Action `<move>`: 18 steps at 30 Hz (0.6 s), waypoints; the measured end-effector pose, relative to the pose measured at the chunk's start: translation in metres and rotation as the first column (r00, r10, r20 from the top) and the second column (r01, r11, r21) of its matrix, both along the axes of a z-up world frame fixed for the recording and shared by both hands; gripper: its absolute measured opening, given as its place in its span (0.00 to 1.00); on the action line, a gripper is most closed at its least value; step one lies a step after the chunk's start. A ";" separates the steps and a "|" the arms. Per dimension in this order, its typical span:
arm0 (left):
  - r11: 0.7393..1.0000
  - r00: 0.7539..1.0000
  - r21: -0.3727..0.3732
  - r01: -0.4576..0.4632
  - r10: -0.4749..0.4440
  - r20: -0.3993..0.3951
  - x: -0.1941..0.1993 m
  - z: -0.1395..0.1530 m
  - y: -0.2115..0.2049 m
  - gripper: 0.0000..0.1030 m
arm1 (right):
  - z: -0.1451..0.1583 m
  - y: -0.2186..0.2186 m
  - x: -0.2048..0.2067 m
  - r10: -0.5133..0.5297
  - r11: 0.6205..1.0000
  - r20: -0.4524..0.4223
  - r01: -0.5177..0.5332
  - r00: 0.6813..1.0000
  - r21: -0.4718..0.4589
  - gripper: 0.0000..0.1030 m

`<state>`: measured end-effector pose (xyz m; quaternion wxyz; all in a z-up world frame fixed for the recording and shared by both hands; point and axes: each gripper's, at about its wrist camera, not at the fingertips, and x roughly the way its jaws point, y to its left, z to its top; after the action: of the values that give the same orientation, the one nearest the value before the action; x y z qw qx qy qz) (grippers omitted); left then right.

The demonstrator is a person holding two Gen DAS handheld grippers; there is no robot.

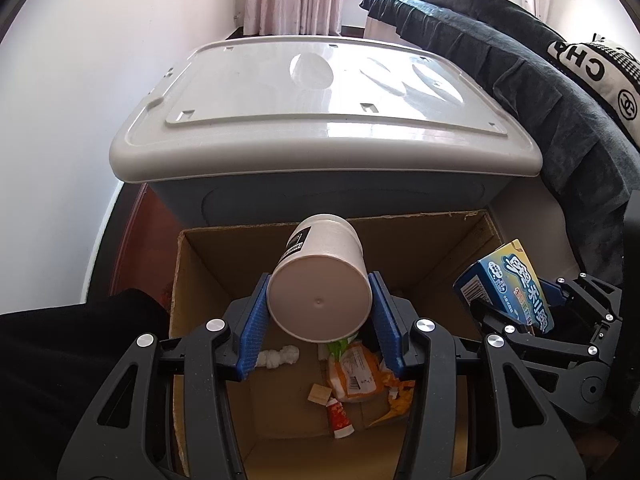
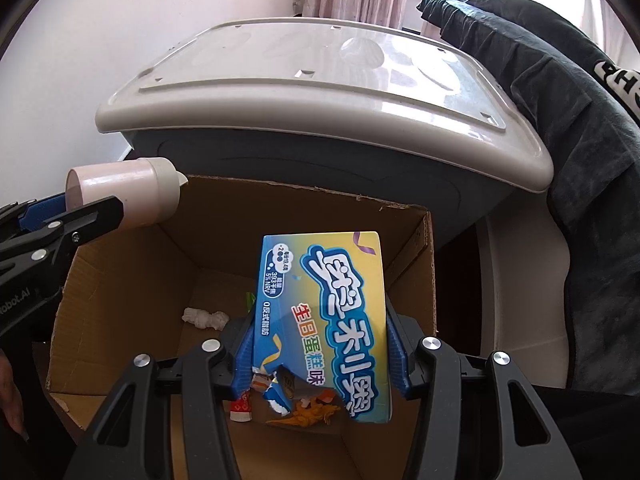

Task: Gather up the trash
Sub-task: 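Drop bottle into box with left tool while right tool drops snack box in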

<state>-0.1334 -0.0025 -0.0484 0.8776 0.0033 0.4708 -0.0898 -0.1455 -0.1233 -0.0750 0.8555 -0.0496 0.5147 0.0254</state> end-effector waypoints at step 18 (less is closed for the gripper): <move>1.000 1.000 0.006 -0.006 0.006 -0.013 0.004 -0.007 0.001 0.46 | -0.007 -0.001 0.003 -0.011 1.000 -0.014 0.011 1.000 0.007 0.50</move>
<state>-0.1297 -0.0014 -0.0551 0.8747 0.0041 0.4770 -0.0858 -0.1424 -0.1246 -0.0822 0.8522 -0.0435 0.5209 0.0231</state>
